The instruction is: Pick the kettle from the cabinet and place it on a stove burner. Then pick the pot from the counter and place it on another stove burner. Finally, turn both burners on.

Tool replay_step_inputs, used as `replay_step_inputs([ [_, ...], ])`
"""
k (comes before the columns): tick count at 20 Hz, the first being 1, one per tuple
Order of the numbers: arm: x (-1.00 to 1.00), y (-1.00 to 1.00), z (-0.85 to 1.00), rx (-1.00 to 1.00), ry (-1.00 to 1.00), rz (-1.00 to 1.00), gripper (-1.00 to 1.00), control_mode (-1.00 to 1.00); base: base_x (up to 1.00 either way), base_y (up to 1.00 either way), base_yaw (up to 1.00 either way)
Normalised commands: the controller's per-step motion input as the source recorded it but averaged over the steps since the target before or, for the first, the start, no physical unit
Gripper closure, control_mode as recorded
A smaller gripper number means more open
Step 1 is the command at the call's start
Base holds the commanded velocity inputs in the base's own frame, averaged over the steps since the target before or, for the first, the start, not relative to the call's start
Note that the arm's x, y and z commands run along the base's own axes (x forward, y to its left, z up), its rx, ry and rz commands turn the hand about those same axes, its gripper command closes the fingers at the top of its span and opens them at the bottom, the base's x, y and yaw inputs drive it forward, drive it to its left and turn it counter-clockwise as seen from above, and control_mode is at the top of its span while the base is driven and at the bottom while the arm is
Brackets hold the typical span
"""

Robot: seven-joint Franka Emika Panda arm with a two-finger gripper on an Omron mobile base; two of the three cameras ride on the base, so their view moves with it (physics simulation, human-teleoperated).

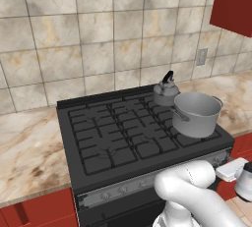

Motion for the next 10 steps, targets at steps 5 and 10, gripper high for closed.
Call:
replay_step_inputs([
  [5,0.06,0.00,0.00,0.00,0.00,0.00,-1.00,-1.00,0.00,0.00,0.00],
  [10,0.02,0.00,0.00,0.00,0.00,0.00,-1.00,-1.00,0.00,0.00,0.00],
])
